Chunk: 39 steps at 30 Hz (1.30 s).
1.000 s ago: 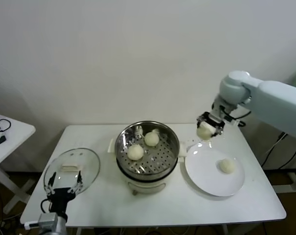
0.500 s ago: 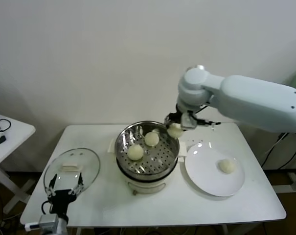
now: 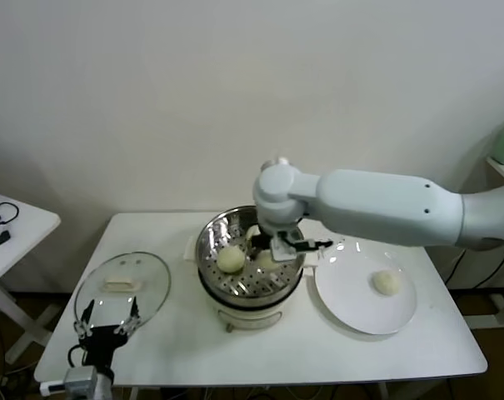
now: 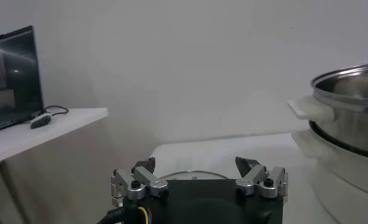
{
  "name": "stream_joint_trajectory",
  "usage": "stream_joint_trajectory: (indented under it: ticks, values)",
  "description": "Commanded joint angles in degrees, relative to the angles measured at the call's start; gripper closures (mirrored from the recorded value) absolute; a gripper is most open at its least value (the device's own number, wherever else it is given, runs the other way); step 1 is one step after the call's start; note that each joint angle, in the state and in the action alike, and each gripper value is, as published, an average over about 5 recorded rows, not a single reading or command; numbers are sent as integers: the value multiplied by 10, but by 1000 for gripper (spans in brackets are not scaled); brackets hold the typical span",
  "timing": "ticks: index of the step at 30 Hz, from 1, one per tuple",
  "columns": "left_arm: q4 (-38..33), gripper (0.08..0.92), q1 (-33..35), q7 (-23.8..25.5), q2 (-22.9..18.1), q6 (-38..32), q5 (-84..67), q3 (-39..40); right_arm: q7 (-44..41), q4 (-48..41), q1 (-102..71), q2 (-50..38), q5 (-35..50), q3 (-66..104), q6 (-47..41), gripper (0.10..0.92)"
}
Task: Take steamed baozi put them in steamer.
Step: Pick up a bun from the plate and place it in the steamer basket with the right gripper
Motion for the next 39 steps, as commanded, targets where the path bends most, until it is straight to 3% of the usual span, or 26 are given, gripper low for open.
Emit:
stream_joint_trajectory:
  ticks: [1,32,39]
  values:
    - [3,177,0,-1,1,1,-1,-1,1,1,-43,30,-28,-4,13,338]
    - [15,177,4,-2,-3,-2,-2,2,16,-8,-62,26,-45,3,27,331]
    - [15,177,3,-3,-3,-1,-6,2,13,-10,-59,25,-44,9,34,220]
